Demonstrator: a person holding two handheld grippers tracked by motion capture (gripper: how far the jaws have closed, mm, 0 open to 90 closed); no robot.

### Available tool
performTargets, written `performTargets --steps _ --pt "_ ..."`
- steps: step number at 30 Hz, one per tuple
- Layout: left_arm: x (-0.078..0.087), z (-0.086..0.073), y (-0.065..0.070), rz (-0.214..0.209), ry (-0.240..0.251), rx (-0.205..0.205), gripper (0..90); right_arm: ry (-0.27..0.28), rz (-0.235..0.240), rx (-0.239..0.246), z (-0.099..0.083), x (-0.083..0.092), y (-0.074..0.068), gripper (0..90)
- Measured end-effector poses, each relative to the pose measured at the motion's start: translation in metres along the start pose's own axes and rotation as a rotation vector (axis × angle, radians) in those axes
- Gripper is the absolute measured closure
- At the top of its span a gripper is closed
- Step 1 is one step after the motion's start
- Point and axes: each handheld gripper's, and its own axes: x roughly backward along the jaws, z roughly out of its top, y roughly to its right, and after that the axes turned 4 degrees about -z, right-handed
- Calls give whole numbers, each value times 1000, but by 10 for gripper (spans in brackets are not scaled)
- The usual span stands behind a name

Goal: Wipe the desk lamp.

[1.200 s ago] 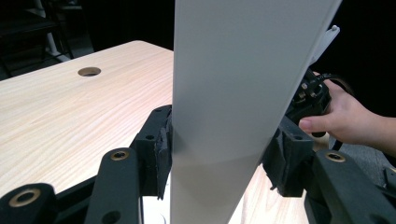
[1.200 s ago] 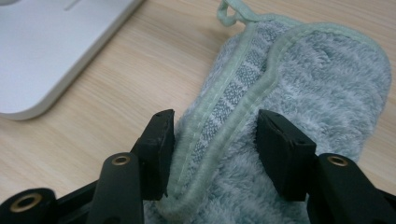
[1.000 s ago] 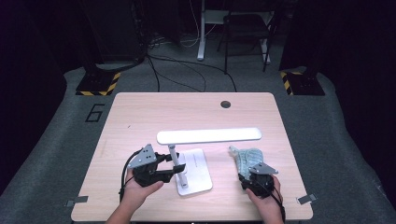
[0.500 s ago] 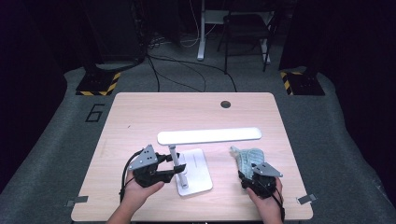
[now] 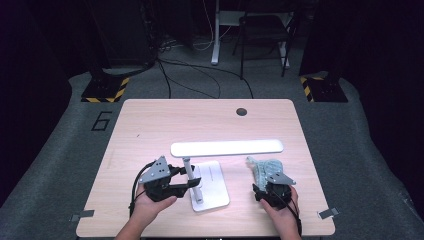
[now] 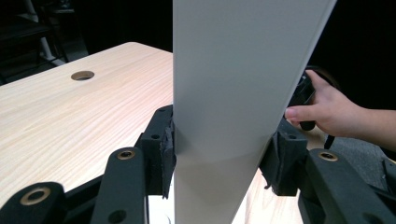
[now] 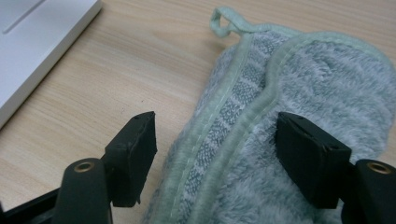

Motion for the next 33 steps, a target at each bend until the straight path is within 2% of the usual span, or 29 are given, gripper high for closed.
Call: performTargets --steps 2,3,4,5,10,11,12,13,17,20,21,22,23,24,25,26,27,28,29,30,31,32,33 --pt "0 0 0 -5 1 0 520 -21 -25 22 -1 -3 -4 287" --pt "0 0 0 -11 1 0 520 -26 -48 60 -2 -4 -6 288" --pt "0 0 0 -11 1 0 519 -26 -48 60 -2 -4 -6 288" --pt "0 0 0 -8 2 2 519 -41 -85 81 -1 -5 -12 294" --pt "0 -1 0 -8 3 3 519 -37 -89 59 0 -6 -11 336" --pt "0 -1 0 -7 5 4 518 -47 -92 53 0 -5 -9 402" --pt "0 -1 0 -7 5 4 518 -47 -92 53 0 -5 -9 402" --pt "0 -1 0 -5 5 5 518 -41 -86 42 0 -5 -7 476" --pt "0 -1 0 -5 11 13 516 -49 -90 58 -1 -4 -4 591" --pt "-1 -2 1 -11 19 21 516 -49 -83 47 0 -2 -3 697" --pt "-1 -2 0 -12 19 21 516 -48 -64 13 1 0 -2 717" --pt "-1 -2 0 -12 19 21 516 -48 -64 13 1 0 -2 717" --pt "-1 -2 1 -7 20 24 516 -35 -22 -43 1 1 3 738" --pt "-1 -2 1 -7 15 24 516 -22 11 -65 1 3 6 742" --pt "-1 -2 1 -7 15 24 516 -22 11 -65 1 3 6 742" --pt "-1 -2 1 -8 15 27 516 -19 39 -104 2 5 5 744" --pt "-3 -2 1 -13 17 22 515 35 99 -153 6 12 2 746" --pt "-3 -2 1 -13 17 22 515 35 99 -153 6 12 2 746" --pt "-4 -1 1 -11 18 15 515 74 139 -156 12 18 -5 747" --pt "-4 -1 1 -11 18 15 515 74 139 -156 12 18 -5 747" --pt "-4 -1 1 -10 15 13 515 90 183 -147 19 23 -17 744" --pt "-4 -1 1 -10 15 13 514 90 183 -147 19 23 -17 744" --pt "-3 -1 1 -8 8 14 512 102 236 -140 24 25 -29 741"
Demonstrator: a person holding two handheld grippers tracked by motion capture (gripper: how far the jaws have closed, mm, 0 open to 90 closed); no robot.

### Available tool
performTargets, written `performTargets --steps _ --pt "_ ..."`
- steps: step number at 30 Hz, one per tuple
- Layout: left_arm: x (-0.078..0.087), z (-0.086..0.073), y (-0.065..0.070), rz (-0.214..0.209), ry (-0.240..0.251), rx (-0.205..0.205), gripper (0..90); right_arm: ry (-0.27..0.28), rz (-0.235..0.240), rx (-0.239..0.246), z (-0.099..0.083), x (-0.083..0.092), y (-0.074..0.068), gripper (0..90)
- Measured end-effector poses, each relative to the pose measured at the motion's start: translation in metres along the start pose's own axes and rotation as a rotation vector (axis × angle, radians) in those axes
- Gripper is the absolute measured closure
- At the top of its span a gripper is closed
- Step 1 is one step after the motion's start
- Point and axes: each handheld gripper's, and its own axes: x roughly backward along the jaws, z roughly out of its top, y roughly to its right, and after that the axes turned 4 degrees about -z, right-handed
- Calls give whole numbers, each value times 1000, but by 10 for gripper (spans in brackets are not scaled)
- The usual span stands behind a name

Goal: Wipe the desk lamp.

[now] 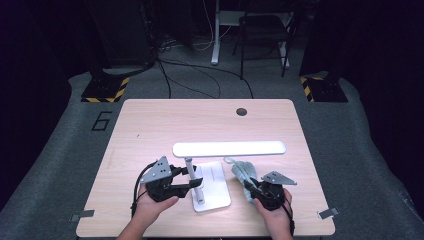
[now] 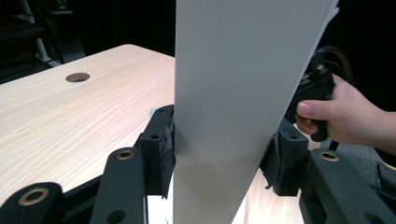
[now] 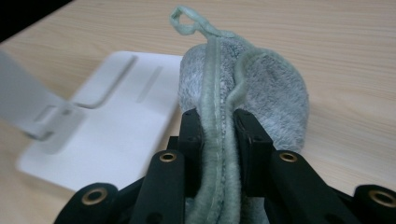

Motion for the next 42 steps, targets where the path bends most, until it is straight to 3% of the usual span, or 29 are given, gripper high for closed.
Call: performTargets --steps 1,2,3,4,5,6,8,12,15,18,21,26,27,29,32,35,37,39,40,41,42 --pt "0 0 0 0 0 0 510 0 0 0 0 0 0 741" --pt "1 1 1 7 -3 3 506 12 35 2 4 0 -13 740" --pt "1 1 1 7 -3 3 495 12 35 2 4 0 -13 740" --pt "3 2 2 1 -16 11 480 25 96 -30 9 -2 -24 740" --pt "3 2 2 1 -16 11 469 25 96 -30 9 -2 -24 740" --pt "5 5 5 22 -48 -10 463 37 130 -53 12 -5 -32 740" --pt "9 9 6 17 -55 -16 463 46 150 -72 16 -7 -39 739" --pt "21 14 5 2 -51 -34 482 59 217 -106 23 -10 -52 735" --pt "34 15 3 -12 -32 -36 499 63 247 -92 28 -9 -64 730" --pt "44 13 -1 1 -26 -45 524 46 261 -91 28 -13 -73 726" --pt "44 11 -4 18 -20 -19 550 4 261 -88 21 -25 -76 724" --pt "37 6 -4 15 -67 -31 598 -44 278 -83 10 -42 -79 699" --pt "35 5 -4 11 -77 -29 607 -67 305 -60 7 -50 -80 649" --pt "30 2 -4 14 -83 -15 606 -88 314 -18 3 -55 -84 599" --pt "31 1 -5 25 -81 -18 594 -66 309 25 2 -51 -86 551" --pt "32 2 -5 29 -79 -11 581 -28 297 26 5 -44 -84 517" --pt "32 2 -5 33 -76 -15 571 12 254 48 8 -36 -80 456" --pt "31 1 -5 38 -75 -12 568 18 228 74 8 -36 -78 418" --pt "31 1 -5 35 -80 -11 564 -11 210 78 8 -42 -75 370" --pt "31 1 -5 35 -80 -11 562 -32 233 82 8 -45 -73 367" --pt "30 1 -5 36 -81 -11 562 -54 243 55 7 -48 -75 350"
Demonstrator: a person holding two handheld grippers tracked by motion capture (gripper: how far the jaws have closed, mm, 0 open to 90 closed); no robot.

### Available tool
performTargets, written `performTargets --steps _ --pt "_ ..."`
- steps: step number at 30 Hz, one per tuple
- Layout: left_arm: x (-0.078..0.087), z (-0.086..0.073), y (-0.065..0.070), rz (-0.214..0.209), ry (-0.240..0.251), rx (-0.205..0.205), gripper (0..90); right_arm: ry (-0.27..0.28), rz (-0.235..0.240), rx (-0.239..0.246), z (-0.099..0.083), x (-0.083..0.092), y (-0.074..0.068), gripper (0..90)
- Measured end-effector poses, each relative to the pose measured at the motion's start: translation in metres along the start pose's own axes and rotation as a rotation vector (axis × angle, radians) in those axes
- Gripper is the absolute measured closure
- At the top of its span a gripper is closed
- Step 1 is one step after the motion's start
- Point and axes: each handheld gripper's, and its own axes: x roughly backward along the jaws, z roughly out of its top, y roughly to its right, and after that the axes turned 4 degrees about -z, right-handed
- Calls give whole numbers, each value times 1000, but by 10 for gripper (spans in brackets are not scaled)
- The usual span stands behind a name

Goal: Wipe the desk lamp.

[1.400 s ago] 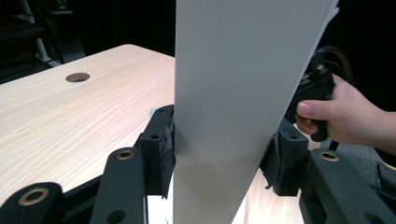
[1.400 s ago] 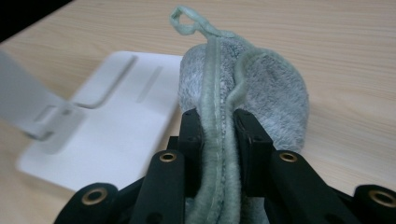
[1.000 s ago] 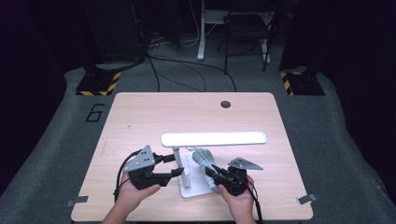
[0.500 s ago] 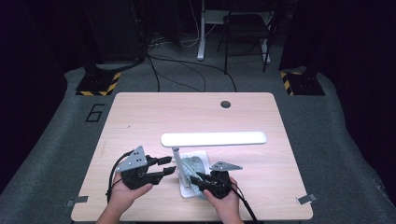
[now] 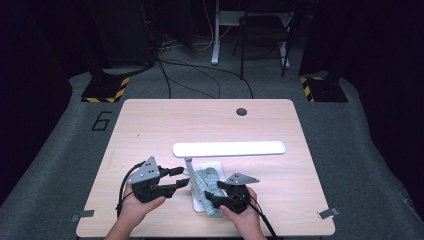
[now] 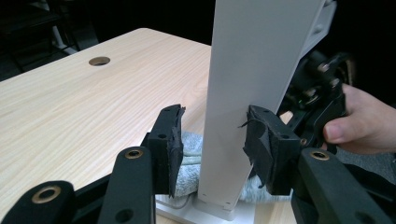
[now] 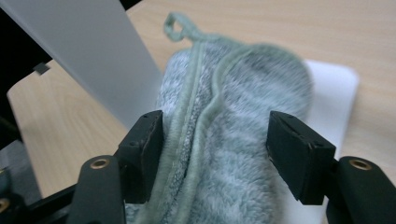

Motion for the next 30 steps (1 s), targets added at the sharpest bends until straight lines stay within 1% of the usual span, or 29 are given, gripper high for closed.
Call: performTargets --steps 1,2,4,5,6,7,8,9,10,11,12,13,14,15,16,17,18,19,20,23,24,25,26,27,29,30 --pt "0 0 -1 1 4 -4 562 -9 -11 12 0 -3 0 337" --pt "0 0 -1 -1 1 -4 560 -23 -8 16 -1 -6 0 336" --pt "-1 -1 -2 -5 3 13 560 -31 -12 19 -1 -9 -2 335" --pt "-1 -1 -3 -1 1 3 560 -33 -27 33 -2 -10 -2 337" --pt "-1 -2 -3 -5 0 9 561 -27 -45 42 -2 -10 -2 340" --pt "-1 -2 -3 -5 0 9 561 -27 -45 42 -2 -10 -2 340" --pt "-2 -2 -3 -2 1 11 562 -52 -67 41 -4 -12 -2 391" --pt "-2 -3 -3 -3 1 13 562 -56 -63 33 -6 -14 0 398" --pt "-3 -3 -3 -8 3 24 562 -53 -55 21 -8 -15 1 409" --pt "-3 -3 -3 -8 3 24 562 -46 -52 6 -9 -16 2 419" --pt "-3 -3 -3 -6 4 30 562 -46 -52 6 -9 -16 2 419" --pt "-3 -3 -3 -7 3 24 562 -43 -54 20 -10 -17 2 427" --pt "-3 -3 -3 -13 -1 31 562 -45 -70 60 -10 -18 0 445" --pt "-3 -3 -3 -13 -1 31 562 -45 -70 60 -10 -18 0 445" --pt "-3 -3 -4 -5 -3 18 562 -50 -77 78 -10 -18 -1 463" --pt "-4 -3 -4 -6 -2 18 561 -40 -84 90 -11 -18 -2 464" --pt "-4 -3 -4 -7 -2 18 561 -42 -93 103 -11 -17 -4 467" --pt "-4 -3 -4 -7 -2 18 560 -42 -93 103 -11 -17 -4 467" --pt "-3 -3 -5 -7 -2 19 556 -56 -116 131 -10 -17 -9 459" --pt "-4 -4 -4 0 1 22 550 -72 -116 132 -7 -18 -9 434" --pt "-4 -4 -5 0 1 14 549 -82 -103 116 -6 -18 -7 419" --pt "-4 -4 -5 0 0 14 549 -82 -103 116 -6 -18 -7 419" --pt "-4 -4 -5 2 -2 17 549 -90 -99 119 -5 -18 -6 395" --pt "-4 -4 -5 2 -2 17 549 -88 -104 110 -5 -18 -6 381" --pt "-5 -4 -5 1 -2 22 548 -86 -105 100 -6 -19 -6 381" --pt "-5 -4 -5 2 -1 22 548 -84 -103 110 -6 -19 -5 391"
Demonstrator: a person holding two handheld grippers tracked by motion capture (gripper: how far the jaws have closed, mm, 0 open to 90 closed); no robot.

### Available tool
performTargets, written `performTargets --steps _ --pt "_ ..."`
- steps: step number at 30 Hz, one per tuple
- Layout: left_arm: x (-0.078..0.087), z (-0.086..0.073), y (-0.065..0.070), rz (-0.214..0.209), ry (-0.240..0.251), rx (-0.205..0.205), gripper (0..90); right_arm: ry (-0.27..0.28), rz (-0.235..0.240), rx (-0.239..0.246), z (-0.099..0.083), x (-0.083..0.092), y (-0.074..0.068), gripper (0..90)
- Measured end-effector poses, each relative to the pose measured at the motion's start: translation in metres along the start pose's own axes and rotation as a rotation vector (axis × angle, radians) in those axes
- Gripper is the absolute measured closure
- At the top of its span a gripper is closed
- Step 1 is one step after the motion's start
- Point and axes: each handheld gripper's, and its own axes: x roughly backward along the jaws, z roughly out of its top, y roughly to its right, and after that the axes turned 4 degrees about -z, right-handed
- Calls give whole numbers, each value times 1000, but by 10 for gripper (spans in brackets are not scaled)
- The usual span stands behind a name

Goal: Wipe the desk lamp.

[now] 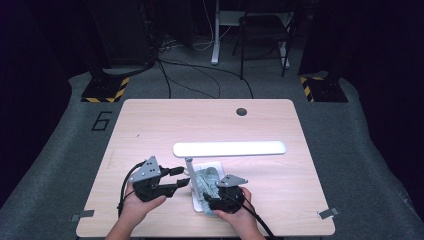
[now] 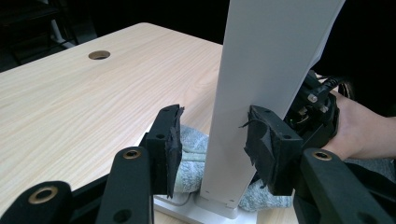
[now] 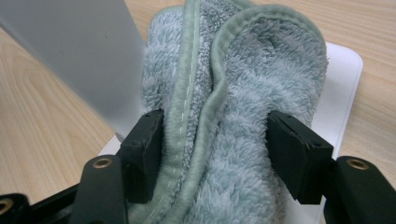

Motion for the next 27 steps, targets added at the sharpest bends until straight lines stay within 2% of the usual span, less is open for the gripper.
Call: performTargets --steps 3,4,7,9,11,12,13,14,17,18,19,20,22,25,26,27 --pt "0 0 0 1 0 2 549 10 25 2 -1 -1 3 433" --pt "0 0 1 -5 -3 8 549 8 40 -24 -2 0 3 484" --pt "-1 0 1 -6 0 15 552 10 42 -9 -2 0 3 537" --pt "-1 0 -1 0 -7 -3 566 24 44 -6 -3 1 1 620" --pt "-2 -1 0 6 -12 6 568 18 51 -32 -2 2 1 656" --pt "-2 -1 0 8 -16 -3 568 19 55 -52 -2 2 2 669" --pt "-2 -1 0 8 -16 -3 568 19 55 -52 -2 2 2 669" --pt "-2 -1 0 11 -18 4 567 12 86 -96 0 4 4 683" --pt "-2 -1 0 12 -19 2 563 18 109 -125 2 5 7 685" --pt "-2 -1 0 11 -17 3 563 34 133 -171 3 7 10 684" --pt "-2 -1 0 11 -17 3 563 34 133 -171 3 7 10 684" --pt "-1 -1 -1 14 -13 -2 564 50 185 -253 5 11 14 683" --pt "-1 0 -1 10 -16 -1 564 81 228 -316 10 16 16 682" --pt "-2 -1 -1 12 -14 1 566 74 244 -330 15 19 14 681" --pt "-1 -1 -1 4 -20 9 569 61 213 -292 17 17 10 680" --pt "-1 -1 -1 4 -20 9 571 61 213 -292 17 17 10 680"
